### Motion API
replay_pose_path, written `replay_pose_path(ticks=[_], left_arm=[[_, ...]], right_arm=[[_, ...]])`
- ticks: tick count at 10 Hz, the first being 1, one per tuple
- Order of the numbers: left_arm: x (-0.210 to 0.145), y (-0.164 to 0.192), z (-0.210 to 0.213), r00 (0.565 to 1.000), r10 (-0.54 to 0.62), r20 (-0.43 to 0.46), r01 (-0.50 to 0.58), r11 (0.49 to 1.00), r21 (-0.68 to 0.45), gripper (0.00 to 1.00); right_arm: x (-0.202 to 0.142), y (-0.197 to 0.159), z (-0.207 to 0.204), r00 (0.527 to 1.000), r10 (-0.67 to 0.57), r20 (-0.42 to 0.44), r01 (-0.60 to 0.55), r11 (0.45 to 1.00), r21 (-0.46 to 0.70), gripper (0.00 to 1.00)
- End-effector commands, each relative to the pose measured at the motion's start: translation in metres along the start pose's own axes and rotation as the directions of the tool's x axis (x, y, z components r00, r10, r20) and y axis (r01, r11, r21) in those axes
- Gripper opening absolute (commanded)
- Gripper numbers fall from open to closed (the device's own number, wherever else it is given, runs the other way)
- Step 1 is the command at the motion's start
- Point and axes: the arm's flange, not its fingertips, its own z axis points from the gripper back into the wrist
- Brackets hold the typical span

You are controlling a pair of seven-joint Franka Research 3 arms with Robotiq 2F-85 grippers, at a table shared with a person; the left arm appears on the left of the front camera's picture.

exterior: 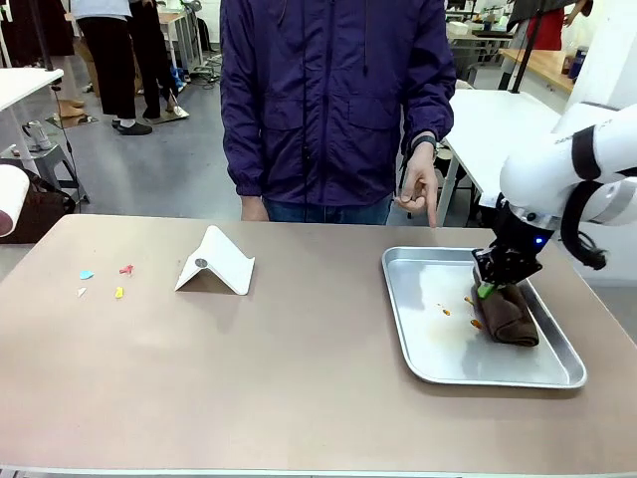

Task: Clean the surface of the table.
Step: If a person points to the right, clean the right side of the table with your right hand, and if they point to the left, clean the left side with your left hand.

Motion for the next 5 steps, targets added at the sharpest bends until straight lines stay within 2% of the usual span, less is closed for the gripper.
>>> replay_pose_path(ticks=[1,3,5], left_arm=[[-0.002,-0.004,0.0,1.0,-0.005,-0.007,0.005,1.0,-0.008,0.14],[-0.002,-0.004,0.0,1.0,-0.005,-0.007,0.005,1.0,-0.008,0.14],[-0.002,-0.004,0.0,1.0,-0.005,-0.007,0.005,1.0,-0.008,0.14]], right_arm=[[0.009,0.005,-0.005,1.0,-0.008,0.005,0.008,0.996,0.093,0.08],[0.009,0.019,-0.015,1.0,-0.014,-0.026,0.019,0.981,0.195,0.08],[0.008,0.03,-0.02,1.0,-0.013,-0.019,0.017,0.979,0.205,0.08]])
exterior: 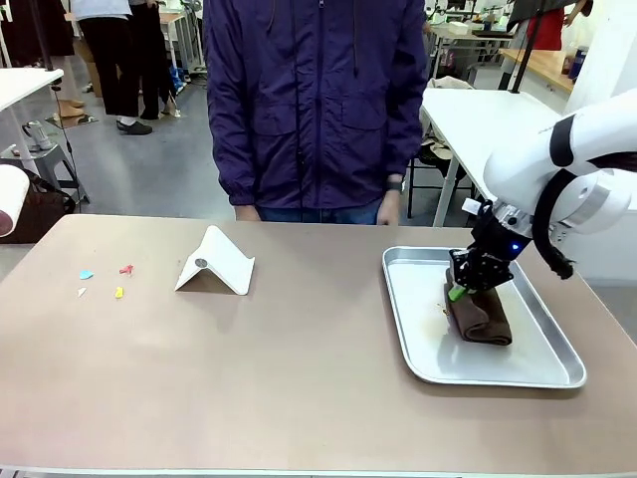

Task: Clean the surface of the table.
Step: If a person points to the right, clean the right side of the table with your right hand, and if they point to the left, clean the left side with your left hand.

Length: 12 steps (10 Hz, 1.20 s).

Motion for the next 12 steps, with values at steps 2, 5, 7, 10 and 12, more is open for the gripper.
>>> replay_pose_path(ticks=[2,5,7,10,12], left_arm=[[-0.002,-0.004,0.0,1.0,-0.005,-0.007,0.005,1.0,-0.008,0.14],[-0.002,-0.004,0.0,1.0,-0.005,-0.007,0.005,1.0,-0.008,0.14],[-0.002,-0.004,0.0,1.0,-0.005,-0.007,0.005,1.0,-0.008,0.14],[-0.002,-0.004,0.0,1.0,-0.005,-0.007,0.005,1.0,-0.008,0.14],[-0.002,-0.004,0.0,1.0,-0.005,-0.007,0.005,1.0,-0.008,0.14]], right_arm=[[0.003,0.014,0.001,0.999,0.034,-0.01,-0.033,0.995,0.098,0.08],[-0.006,0.033,0.006,0.993,0.115,0.003,-0.115,0.988,0.1,0.08],[-0.008,0.039,-0.002,0.988,0.151,-0.023,-0.149,0.986,0.074,0.08],[-0.007,0.036,-0.009,0.985,0.168,-0.038,-0.168,0.986,-0.007,0.08],[-0.008,0.034,-0.015,0.972,0.214,-0.1,-0.221,0.973,-0.06,0.08]])
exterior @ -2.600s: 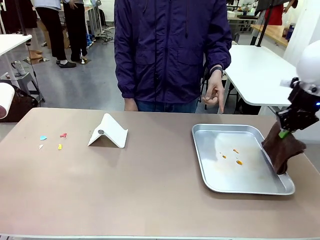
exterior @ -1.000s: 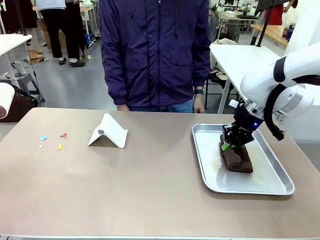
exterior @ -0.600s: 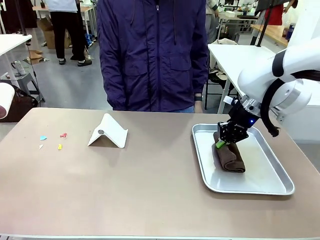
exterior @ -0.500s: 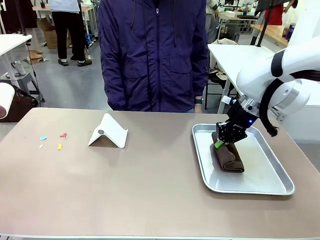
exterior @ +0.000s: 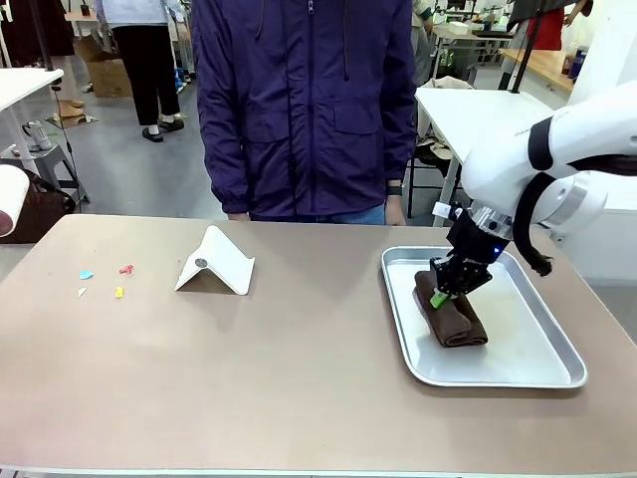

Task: Clean the surface of the table.
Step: If a person points to the right, clean the right side of the table with your right hand, and if they point to the left, clean the left side with your left hand.

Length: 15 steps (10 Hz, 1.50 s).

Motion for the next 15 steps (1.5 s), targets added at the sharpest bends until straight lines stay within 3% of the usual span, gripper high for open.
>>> replay_pose_path(ticks=[1,5,9,15], left_arm=[[-0.002,-0.004,0.0,1.0,-0.005,-0.007,0.005,1.0,-0.008,0.14],[-0.002,-0.004,0.0,1.0,-0.005,-0.007,0.005,1.0,-0.008,0.14],[-0.002,-0.004,0.0,1.0,-0.005,-0.007,0.005,1.0,-0.008,0.14],[-0.002,-0.004,0.0,1.0,-0.005,-0.007,0.005,1.0,-0.008,0.14]], right_arm=[[0.001,0.0,-0.003,0.999,0.032,-0.044,-0.035,0.996,-0.077,0.08],[-0.001,-0.01,0.0,0.999,0.004,-0.04,-0.011,0.983,-0.184,0.08],[-0.002,-0.04,0.009,0.992,-0.124,0.037,0.129,0.961,-0.246,0.08],[-0.018,-0.09,0.058,0.95,-0.265,0.165,0.293,0.94,-0.176,0.08]])
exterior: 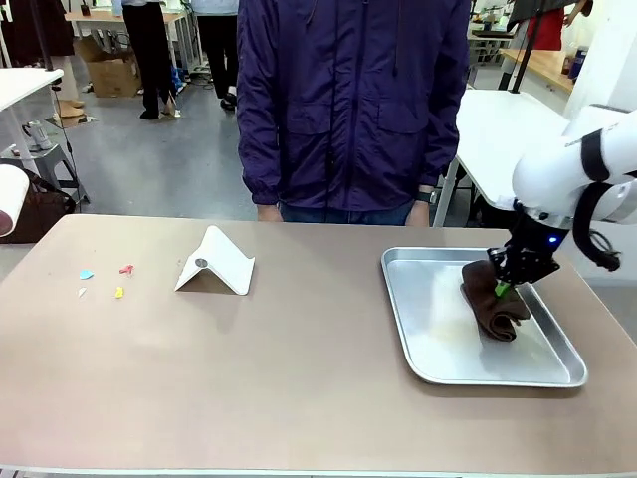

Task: Clean the surface of the table.
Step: If a person points to the right, clean the right side of the table with your right hand, and if they point to the left, clean the left side with your left hand.

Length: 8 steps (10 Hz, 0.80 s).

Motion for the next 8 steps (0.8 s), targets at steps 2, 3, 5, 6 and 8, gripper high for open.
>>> replay_pose_path(ticks=[2,3,5,6,8], left_arm=[[-0.002,-0.003,0.0,1.0,-0.005,-0.007,0.005,1.0,-0.009,0.14],[-0.002,-0.003,0.0,1.0,-0.005,-0.007,0.005,1.0,-0.009,0.14],[-0.002,-0.003,0.0,1.0,-0.005,-0.007,0.005,1.0,-0.009,0.14],[-0.002,-0.003,0.0,1.0,-0.005,-0.007,0.005,1.0,-0.009,0.14],[-0.002,-0.003,0.0,1.0,-0.005,-0.007,0.005,1.0,-0.009,0.14]], right_arm=[[-0.016,-0.029,0.03,0.991,-0.092,0.101,0.08,0.991,0.111,0.08],[-0.02,-0.041,0.04,0.986,-0.112,0.122,0.091,0.981,0.17,0.08],[-0.026,-0.063,0.053,0.982,-0.141,0.125,0.098,0.948,0.303,0.08],[-0.031,-0.075,0.061,0.979,-0.159,0.127,0.097,0.914,0.395,0.08],[-0.043,-0.095,0.078,0.972,-0.188,0.142,0.086,0.846,0.526,0.08]])
